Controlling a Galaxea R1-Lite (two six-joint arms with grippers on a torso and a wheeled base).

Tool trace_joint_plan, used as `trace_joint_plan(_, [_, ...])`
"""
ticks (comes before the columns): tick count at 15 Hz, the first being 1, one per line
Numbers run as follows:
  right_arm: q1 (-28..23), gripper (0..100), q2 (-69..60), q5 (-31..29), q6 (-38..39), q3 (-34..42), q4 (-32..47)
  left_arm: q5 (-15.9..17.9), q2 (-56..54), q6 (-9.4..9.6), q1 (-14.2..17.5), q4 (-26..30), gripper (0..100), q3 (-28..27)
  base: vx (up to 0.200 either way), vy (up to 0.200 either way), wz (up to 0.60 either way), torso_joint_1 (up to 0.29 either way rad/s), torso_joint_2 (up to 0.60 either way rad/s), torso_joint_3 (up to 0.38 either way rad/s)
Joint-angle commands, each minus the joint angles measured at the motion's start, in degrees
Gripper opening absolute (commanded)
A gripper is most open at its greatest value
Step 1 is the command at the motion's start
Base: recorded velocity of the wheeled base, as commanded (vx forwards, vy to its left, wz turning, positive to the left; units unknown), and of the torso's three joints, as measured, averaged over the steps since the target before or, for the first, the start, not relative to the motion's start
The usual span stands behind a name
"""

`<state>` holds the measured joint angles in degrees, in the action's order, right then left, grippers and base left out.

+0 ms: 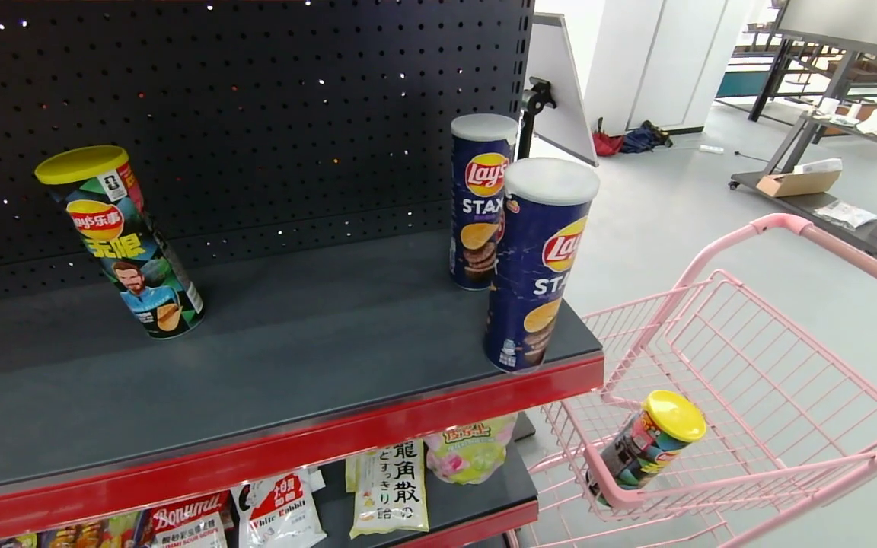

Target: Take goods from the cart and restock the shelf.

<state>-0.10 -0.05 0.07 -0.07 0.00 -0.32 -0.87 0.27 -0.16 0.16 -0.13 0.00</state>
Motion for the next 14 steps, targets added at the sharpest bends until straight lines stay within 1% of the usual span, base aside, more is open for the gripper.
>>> trace_joint_plan(1, [0.01, 100, 0.05, 0.01, -0.01, 0.0, -0.03, -0.01, 0.08, -0.02, 0.02, -0.04, 100, 0.0, 0.0, 0.0, 0.0, -0.022, 0.06, 0.046])
trace_joint_plan(3, [0.01, 100, 0.05, 0.01, -0.1, 0.0, -0.03, -0.01, 0.0, -0.02, 0.02, -0.04, 100, 0.0, 0.0, 0.0, 0.0, 0.0, 0.0, 0.0])
trace_joint_plan(8, [0.01, 100, 0.05, 0.01, -0.1, 0.0, -0.03, -0.01, 0.0, -0.02, 0.02, -0.04, 100, 0.0, 0.0, 0.0, 0.0, -0.1, 0.28, 0.177])
trace_joint_plan(14, [0.01, 100, 0.05, -0.07, -0.45, 0.0, -0.03, -0.01, 0.0, -0.02, 0.02, -0.04, 100, 0.0, 0.0, 0.0, 0.0, -0.009, 0.02, 0.016])
